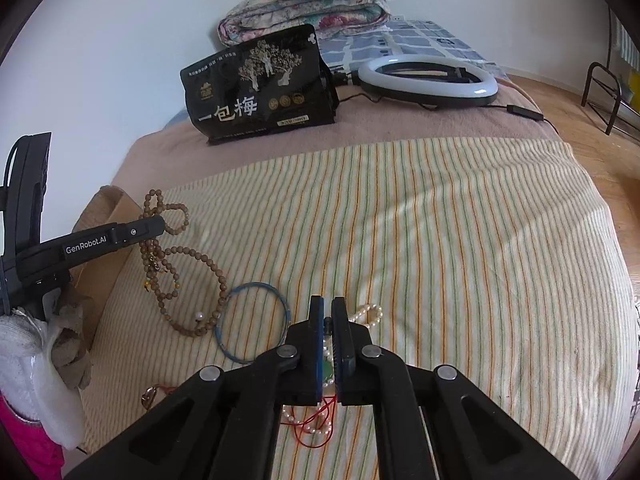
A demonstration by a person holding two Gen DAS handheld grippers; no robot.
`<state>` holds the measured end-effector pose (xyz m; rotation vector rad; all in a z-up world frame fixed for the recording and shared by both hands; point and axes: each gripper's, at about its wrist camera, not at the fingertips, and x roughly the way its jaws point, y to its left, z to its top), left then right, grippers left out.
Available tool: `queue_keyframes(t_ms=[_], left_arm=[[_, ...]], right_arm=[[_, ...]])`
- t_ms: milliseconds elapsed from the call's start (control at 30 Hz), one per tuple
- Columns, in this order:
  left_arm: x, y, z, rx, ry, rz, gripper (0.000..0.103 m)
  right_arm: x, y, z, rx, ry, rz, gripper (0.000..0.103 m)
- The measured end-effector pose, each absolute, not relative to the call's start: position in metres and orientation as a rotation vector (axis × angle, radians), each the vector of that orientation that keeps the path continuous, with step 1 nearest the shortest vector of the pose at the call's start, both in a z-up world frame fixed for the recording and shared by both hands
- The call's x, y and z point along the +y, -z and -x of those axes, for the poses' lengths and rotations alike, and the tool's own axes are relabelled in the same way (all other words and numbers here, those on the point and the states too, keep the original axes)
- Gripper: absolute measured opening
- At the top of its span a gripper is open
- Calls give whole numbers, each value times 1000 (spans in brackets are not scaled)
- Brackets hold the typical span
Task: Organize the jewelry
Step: 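Lift the mala with left tool while right tool carries the necklace toward the cardboard box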
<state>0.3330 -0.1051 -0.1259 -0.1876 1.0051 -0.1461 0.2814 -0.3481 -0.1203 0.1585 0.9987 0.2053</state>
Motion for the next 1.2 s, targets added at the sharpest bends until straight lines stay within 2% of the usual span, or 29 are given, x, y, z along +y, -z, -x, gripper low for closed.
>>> queue_keyframes(t_ms=[333,767,1200], left_arm=[[-91,78,-299,921,186,202,11],[-69,17,-261,812,219,212,11],[-50,-22,-236,741,218,225,11]], right_arm=[[-353,79,-261,933,-209,-182,1],[-336,-1,-234,795,-235,-132,1],[-318,-61,-215,692,-250,-91,1]])
